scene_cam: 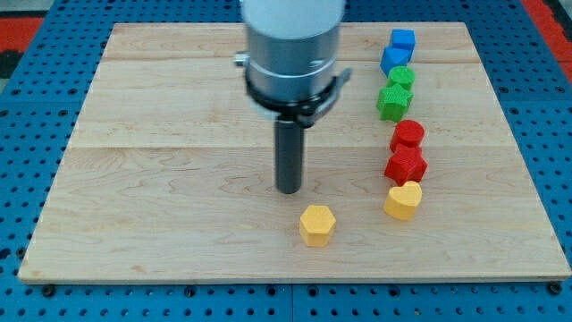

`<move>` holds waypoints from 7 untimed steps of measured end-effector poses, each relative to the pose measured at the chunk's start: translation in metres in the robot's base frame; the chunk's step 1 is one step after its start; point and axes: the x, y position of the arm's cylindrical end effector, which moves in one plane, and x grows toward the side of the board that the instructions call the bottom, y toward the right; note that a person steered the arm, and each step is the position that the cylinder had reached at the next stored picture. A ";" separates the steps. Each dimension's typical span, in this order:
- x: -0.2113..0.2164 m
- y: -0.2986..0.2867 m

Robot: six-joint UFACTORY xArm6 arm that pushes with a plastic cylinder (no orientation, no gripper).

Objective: Push the yellow hexagon bottom right to the yellow heart

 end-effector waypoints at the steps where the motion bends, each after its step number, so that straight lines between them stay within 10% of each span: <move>1: 0.030 -0.012; 7: 0.055 0.039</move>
